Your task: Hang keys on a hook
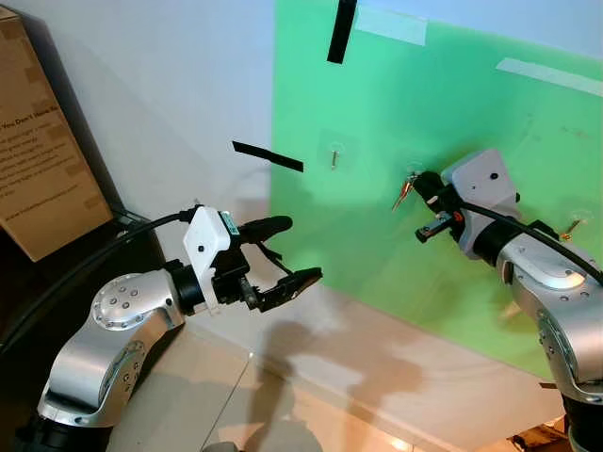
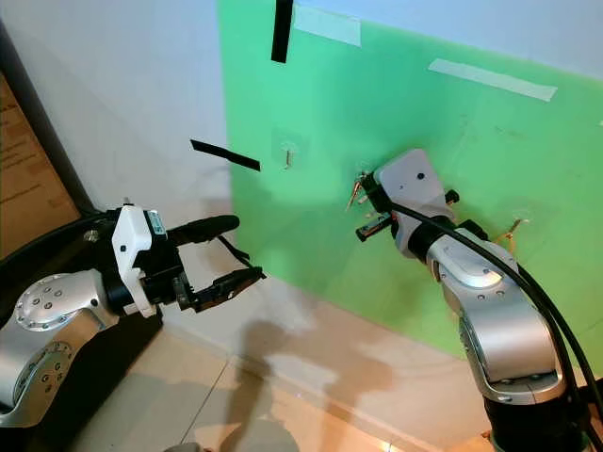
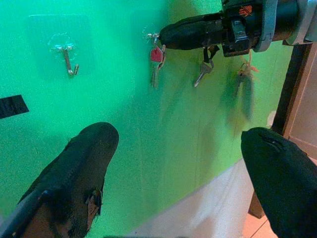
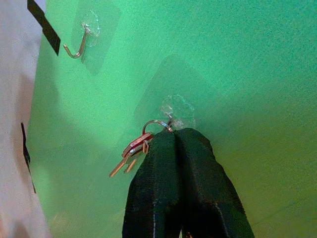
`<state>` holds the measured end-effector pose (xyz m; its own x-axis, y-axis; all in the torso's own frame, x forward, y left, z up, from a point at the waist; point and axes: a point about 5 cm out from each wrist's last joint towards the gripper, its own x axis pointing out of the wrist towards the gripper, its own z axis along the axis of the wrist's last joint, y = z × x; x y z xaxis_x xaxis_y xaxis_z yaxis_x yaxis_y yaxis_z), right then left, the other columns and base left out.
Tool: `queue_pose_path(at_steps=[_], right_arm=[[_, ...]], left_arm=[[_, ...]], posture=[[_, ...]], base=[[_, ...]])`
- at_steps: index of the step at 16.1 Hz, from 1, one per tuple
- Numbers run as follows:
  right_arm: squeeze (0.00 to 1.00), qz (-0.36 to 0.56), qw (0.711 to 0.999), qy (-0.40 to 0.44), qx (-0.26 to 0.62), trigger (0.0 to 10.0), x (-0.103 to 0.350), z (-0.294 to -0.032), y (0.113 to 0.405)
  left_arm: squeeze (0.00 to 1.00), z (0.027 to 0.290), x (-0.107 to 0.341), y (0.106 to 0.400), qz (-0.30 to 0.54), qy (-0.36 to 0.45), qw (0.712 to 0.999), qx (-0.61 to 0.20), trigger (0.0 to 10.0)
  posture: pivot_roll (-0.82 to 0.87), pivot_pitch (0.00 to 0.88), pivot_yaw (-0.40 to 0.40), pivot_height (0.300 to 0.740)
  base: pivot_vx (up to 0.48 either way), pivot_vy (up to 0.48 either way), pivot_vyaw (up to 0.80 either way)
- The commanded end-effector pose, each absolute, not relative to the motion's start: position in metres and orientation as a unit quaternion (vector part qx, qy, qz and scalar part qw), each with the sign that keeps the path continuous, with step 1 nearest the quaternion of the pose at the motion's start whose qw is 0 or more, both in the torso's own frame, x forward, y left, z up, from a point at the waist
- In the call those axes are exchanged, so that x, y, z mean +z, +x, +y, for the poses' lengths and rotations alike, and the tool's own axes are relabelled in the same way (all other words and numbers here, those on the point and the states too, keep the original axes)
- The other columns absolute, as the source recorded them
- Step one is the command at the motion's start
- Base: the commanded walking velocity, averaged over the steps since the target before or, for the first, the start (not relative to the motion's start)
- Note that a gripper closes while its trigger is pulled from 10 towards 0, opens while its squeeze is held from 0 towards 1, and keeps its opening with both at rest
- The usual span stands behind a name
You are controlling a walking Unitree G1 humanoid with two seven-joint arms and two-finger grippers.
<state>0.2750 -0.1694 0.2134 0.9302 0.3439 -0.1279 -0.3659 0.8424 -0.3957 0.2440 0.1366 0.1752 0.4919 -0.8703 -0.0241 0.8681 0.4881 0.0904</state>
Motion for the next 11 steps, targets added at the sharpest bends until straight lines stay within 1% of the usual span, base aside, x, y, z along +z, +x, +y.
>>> queue_pose_path(at_steps=[1,8,10,11], right_arm=[[0.00,0.003,0.957,-0.219,0.191,10.0,0.222,-0.168,0.273],[0.00,-0.034,0.949,-0.200,0.242,10.0,0.231,-0.158,0.265],[0.00,-0.023,0.947,-0.205,0.248,10.0,0.228,-0.158,0.264],[0.00,-0.009,0.945,-0.226,0.236,10.0,0.224,-0.161,0.266]], left_arm=[[0.00,0.136,0.176,0.245,-0.013,0.053,0.862,-0.504,10.0],[0.00,0.136,0.176,0.245,-0.011,0.052,0.862,-0.505,10.0],[0.00,0.136,0.176,0.245,-0.010,0.052,0.861,-0.505,10.0],[0.00,0.136,0.175,0.245,-0.009,0.053,0.861,-0.505,10.0]], posture=[[0.03,0.000,-0.056,0.740],[0.03,0.000,-0.053,0.740],[0.03,0.000,-0.054,0.740],[0.03,0.000,-0.054,0.740]], base=[[0.000,0.000,0.00],[0.000,0.000,0.00],[0.000,0.000,0.00],[0.000,0.000,0.00]])
